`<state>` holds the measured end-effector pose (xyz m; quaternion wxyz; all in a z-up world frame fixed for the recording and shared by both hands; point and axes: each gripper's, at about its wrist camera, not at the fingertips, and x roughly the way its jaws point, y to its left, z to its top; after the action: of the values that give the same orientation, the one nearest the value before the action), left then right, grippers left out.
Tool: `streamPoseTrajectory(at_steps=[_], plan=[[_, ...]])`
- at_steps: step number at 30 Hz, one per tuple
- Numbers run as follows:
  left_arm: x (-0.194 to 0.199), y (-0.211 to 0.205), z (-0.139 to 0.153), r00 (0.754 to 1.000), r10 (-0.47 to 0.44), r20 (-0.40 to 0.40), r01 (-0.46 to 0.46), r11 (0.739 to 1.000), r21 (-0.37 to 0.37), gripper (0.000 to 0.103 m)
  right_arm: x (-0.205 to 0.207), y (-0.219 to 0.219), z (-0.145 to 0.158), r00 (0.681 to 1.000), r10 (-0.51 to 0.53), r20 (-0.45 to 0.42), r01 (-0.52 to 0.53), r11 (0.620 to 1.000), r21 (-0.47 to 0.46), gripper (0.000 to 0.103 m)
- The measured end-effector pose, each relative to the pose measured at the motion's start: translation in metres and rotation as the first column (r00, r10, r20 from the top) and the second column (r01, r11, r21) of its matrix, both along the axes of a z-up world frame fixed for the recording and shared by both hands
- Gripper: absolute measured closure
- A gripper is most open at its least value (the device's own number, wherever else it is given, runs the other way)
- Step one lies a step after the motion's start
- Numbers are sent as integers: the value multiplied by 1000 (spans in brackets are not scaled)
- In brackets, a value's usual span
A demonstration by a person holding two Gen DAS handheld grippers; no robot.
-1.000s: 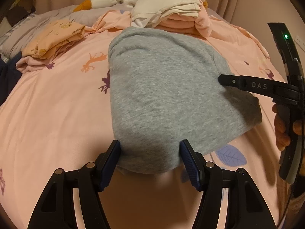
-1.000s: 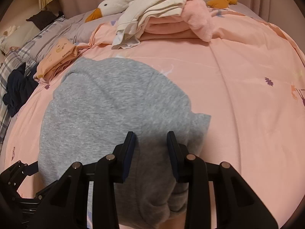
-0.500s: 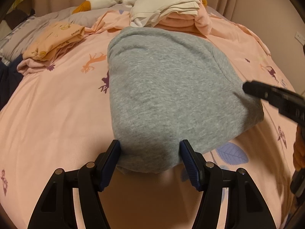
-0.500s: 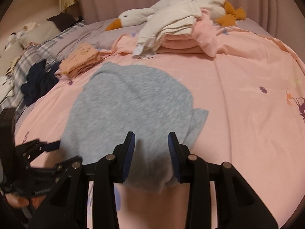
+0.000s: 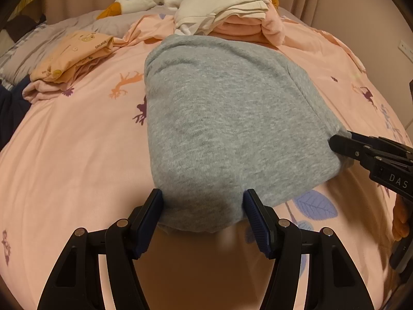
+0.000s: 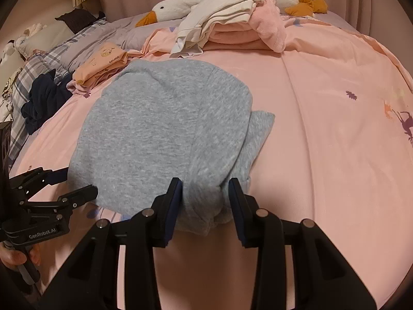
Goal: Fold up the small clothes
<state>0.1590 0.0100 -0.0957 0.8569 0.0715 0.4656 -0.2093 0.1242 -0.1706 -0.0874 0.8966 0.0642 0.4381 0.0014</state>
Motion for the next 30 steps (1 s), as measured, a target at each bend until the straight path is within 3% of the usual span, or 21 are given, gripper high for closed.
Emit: streamPoseTrajectory(at_steps=[19,30], plan=[[-9,7,-6,999,25,-29,-24,999,38,40,-12,0,-1,1000,-18,-11,18,999,29,65],[-23,18,7,997,75,-19,-74,997,36,40,-32,-2,5,999,-35,-16,35,999,23,65]])
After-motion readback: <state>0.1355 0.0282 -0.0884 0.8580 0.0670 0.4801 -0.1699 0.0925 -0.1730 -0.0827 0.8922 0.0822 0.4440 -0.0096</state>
